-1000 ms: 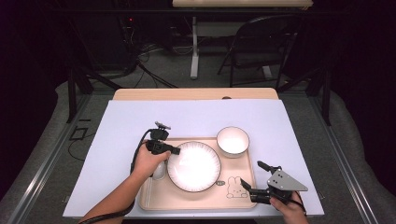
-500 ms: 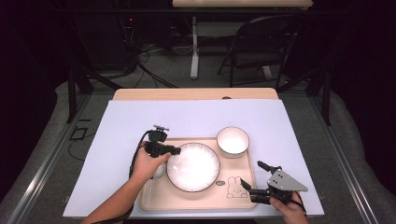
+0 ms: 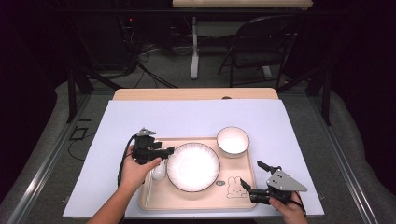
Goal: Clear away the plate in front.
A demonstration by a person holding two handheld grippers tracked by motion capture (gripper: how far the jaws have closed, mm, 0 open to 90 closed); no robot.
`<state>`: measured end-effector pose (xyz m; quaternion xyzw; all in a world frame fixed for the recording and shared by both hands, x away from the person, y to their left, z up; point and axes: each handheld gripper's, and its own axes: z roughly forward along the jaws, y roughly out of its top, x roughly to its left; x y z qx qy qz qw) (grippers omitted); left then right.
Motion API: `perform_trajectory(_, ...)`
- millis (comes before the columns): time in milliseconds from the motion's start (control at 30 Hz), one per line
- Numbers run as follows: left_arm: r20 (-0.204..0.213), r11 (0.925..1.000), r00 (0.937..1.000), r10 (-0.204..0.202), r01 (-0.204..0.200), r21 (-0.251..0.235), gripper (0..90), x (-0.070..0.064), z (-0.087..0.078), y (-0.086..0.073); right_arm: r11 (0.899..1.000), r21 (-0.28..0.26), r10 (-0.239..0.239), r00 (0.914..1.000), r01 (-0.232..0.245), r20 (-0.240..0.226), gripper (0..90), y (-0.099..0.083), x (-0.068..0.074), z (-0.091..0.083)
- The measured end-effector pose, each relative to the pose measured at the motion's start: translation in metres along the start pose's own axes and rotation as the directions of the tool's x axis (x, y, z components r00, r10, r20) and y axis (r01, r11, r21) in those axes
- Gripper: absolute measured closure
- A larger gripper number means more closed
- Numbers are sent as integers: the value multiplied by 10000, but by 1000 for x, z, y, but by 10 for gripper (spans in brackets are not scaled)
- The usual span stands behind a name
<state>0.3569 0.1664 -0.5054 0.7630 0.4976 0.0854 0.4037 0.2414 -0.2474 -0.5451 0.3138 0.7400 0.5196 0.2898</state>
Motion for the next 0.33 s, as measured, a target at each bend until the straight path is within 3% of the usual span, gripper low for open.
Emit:
perform_trajectory(133,-185,9993,9995,-246,240,-299,365,12,-10,-10,10000,22,18,10000,-18,20,139,0,0,0)
perform_trajectory(333,-65,9924,9956,-932,923,-814,364,27,-18,-26,10000,75,30,10000,-30,48,139,-1,0,1)
